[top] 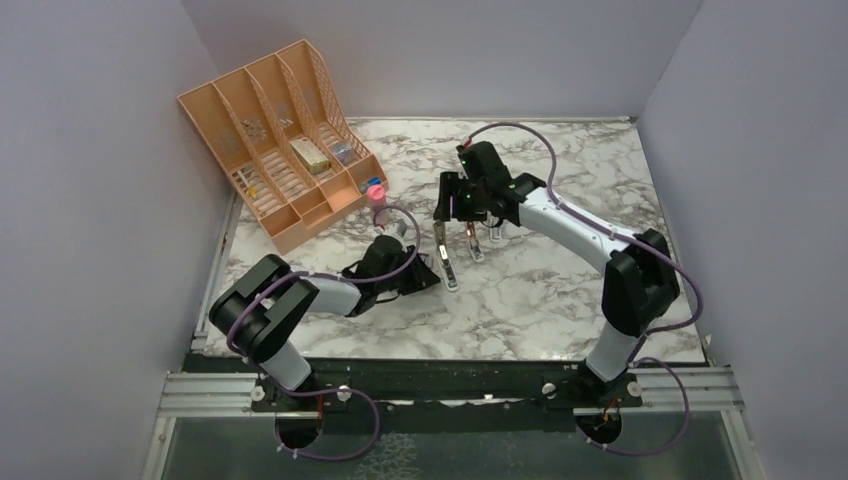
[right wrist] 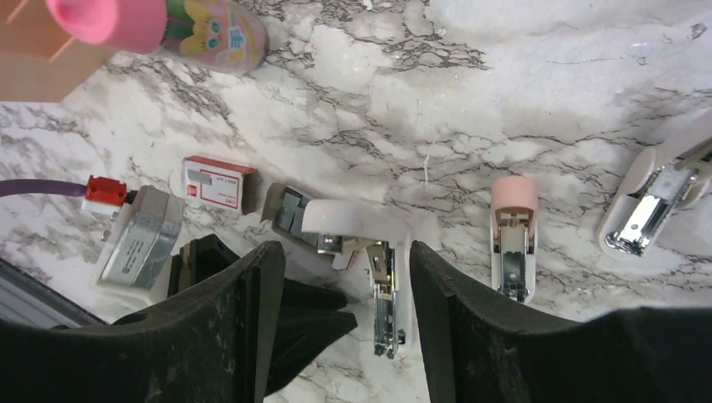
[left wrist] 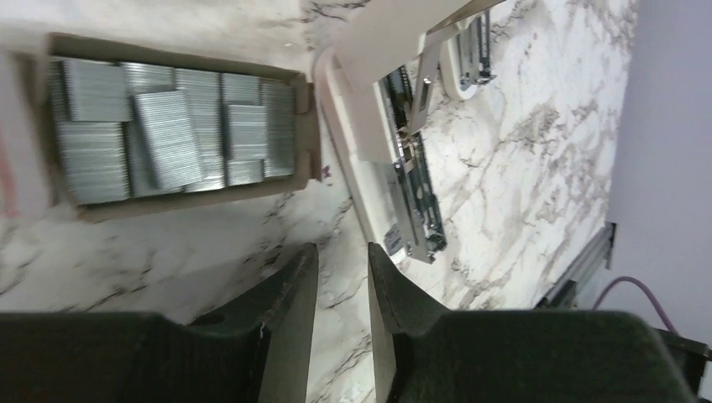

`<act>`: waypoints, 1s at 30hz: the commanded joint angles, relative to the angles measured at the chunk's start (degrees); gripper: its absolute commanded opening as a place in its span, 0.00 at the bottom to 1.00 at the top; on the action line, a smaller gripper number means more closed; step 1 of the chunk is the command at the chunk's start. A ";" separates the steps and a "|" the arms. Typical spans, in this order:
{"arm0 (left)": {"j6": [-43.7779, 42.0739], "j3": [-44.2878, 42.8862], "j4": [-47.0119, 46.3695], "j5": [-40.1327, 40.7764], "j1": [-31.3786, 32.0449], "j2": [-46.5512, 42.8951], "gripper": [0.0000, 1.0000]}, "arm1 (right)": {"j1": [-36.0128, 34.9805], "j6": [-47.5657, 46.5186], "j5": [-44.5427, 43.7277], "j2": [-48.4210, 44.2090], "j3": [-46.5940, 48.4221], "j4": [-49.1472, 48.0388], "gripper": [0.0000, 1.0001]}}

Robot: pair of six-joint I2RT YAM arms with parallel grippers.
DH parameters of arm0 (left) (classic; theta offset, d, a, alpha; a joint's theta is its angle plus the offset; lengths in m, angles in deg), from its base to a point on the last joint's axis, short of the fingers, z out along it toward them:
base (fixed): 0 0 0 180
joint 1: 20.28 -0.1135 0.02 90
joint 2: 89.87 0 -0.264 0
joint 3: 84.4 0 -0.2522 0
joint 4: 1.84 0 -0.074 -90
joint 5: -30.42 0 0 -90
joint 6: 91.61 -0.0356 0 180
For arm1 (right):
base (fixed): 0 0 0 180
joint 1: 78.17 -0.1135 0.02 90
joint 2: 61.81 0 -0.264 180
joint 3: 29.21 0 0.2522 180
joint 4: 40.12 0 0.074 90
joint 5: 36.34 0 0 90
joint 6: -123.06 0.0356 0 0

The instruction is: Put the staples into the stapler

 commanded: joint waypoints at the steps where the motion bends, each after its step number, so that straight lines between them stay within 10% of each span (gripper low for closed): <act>1: -6.01 1.46 12.49 8.21 -0.52 -5.71 0.30 | -0.12 -0.08 -3.32 -6.01 -3.09 -3.16 0.61; 13: -13.04 -5.88 31.55 25.42 -0.63 -23.90 0.38 | -0.25 2.62 2.22 -18.14 -23.67 -4.00 0.45; 30: -14.92 -8.94 30.52 23.93 -2.10 -24.68 0.44 | -1.89 8.49 12.80 -13.08 -36.58 -17.89 0.23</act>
